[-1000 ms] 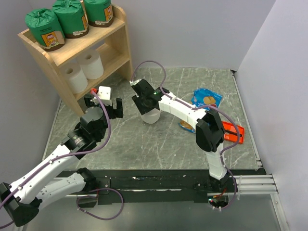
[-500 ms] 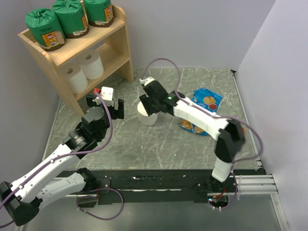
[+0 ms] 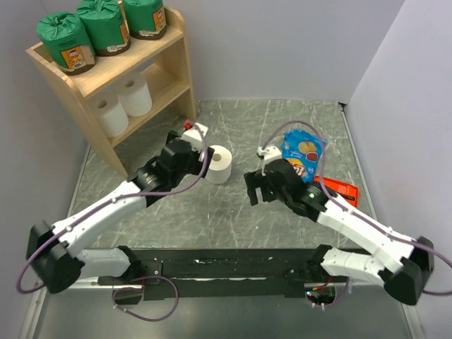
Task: Place and organize the paper towels onto the shelf
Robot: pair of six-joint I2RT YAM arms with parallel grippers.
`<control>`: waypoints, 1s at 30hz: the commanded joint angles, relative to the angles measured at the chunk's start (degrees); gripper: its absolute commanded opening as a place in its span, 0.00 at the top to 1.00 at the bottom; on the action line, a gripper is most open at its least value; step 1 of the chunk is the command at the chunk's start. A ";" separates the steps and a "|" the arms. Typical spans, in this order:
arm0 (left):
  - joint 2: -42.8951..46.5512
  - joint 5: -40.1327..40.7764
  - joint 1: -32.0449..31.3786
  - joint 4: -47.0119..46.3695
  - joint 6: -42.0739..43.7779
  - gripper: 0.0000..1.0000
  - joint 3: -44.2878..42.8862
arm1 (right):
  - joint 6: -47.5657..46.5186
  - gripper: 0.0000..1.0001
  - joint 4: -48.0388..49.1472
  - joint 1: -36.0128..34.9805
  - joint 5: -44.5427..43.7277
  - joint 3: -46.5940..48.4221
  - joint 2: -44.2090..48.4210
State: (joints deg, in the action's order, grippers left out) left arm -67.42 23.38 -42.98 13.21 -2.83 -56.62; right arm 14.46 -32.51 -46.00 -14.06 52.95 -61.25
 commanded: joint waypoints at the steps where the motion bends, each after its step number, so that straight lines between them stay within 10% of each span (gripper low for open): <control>1: -6.12 -3.07 -0.44 4.08 -0.43 0.04 -8.05 | 2.85 0.01 4.21 0.12 -1.14 -3.99 7.19; 30: -36.64 -9.84 -3.43 11.31 -4.20 0.14 -30.30 | 3.47 0.01 -2.29 -0.06 -1.84 -7.95 26.80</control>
State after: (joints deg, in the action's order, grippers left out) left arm -103.15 15.29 -46.33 25.50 -6.96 -84.23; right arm 17.17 -34.46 -45.98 -14.61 44.73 -35.90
